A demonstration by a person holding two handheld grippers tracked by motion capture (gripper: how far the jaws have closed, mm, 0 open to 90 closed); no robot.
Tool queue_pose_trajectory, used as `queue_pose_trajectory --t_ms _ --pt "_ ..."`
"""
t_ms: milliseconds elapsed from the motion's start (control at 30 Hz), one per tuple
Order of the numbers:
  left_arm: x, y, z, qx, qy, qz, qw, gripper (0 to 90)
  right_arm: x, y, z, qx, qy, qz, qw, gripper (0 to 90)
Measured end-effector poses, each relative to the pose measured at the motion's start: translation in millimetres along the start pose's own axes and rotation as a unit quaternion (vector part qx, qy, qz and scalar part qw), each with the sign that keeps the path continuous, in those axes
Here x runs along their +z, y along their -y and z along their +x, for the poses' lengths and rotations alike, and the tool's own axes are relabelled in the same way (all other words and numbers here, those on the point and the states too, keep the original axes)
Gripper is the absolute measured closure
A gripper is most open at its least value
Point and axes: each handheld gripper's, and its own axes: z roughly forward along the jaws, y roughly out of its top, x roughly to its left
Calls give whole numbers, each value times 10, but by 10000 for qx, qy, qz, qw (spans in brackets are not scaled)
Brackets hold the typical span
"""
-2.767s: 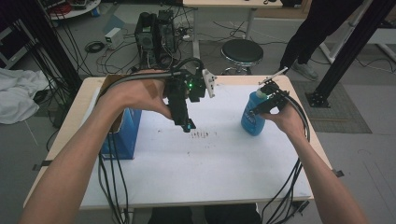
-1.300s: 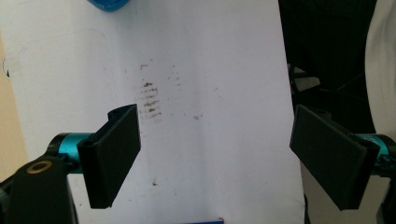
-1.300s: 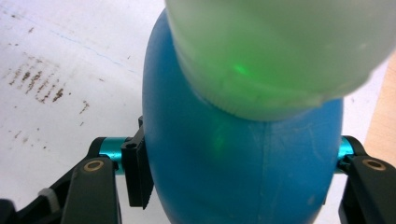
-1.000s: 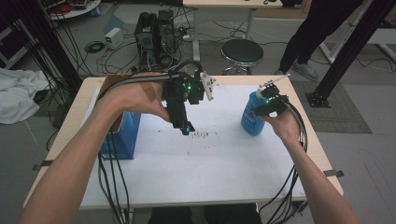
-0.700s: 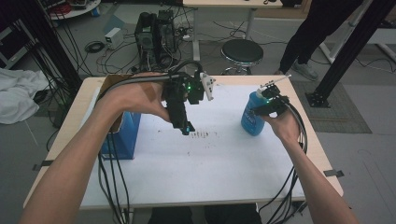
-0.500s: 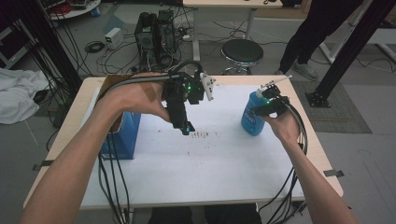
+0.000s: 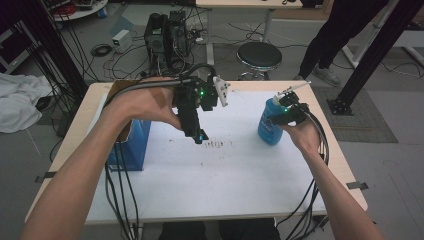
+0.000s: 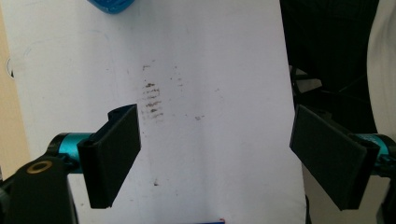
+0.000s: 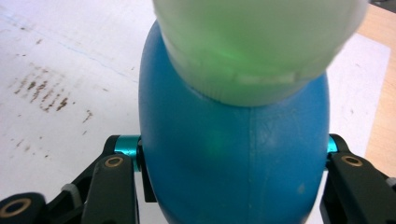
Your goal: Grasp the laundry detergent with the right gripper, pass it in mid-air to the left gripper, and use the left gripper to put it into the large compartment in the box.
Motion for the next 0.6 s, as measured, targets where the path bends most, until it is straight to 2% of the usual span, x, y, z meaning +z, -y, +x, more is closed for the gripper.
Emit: queue_pose_trajectory --t_ms 67,100,167,200,300,333,367,400,433,467,500,533,567,600 --pt "-7 3 7 11 -2 17 10000 164 -7 0 -4 -19 -33 -15 10000 436" --pt "-10 6 10 1 -2 7 10000 164 -28 1 -1 56 -137 -27 9999 436" --pt "-21 11 24 -32 5 -41 10000 164 -81 -13 -7 -165 -326 -142 9992 436" --pt "-21 11 24 -32 5 -41 10000 165 -81 -13 -7 -165 -326 -142 9992 436" --pt "-44 11 42 -39 -18 -56 10000 164 -155 -29 28 -424 -536 -204 9975 436" --pt "-52 13 50 -51 -4 -93 9999 164 -177 -33 41 -542 -592 -245 9965 436" --pt "-67 10 61 -62 -15 -137 9999 164 -230 -44 83 -797 -724 -265 9938 436" --pt "-67 10 61 -62 -15 -137 9999 164 -230 -44 83 -797 -724 -265 9938 436" --pt "-78 7 68 -51 -18 -132 9999 164 -283 -56 142 -1180 -859 -276 9889 436" --pt "-82 3 73 -58 -13 -136 9999 164 -302 -60 164 -1355 -894 -287 9863 435" --pt "-87 -3 82 -55 -23 -127 9999 164 -302 -60 164 -1355 -894 -287 9863 435" --pt "-88 -9 90 -63 -30 -134 9999 165 -334 -72 213 -1597 -948 -298 9822 435" --pt "-90 -14 101 -63 -14 -133 9999 164 -394 -94 286 -1847 -1166 -316 9753 434" --pt "-88 -25 115 -86 -29 -146 9999 164 -426 -103 321 -2003 -1267 -293 9711 434"
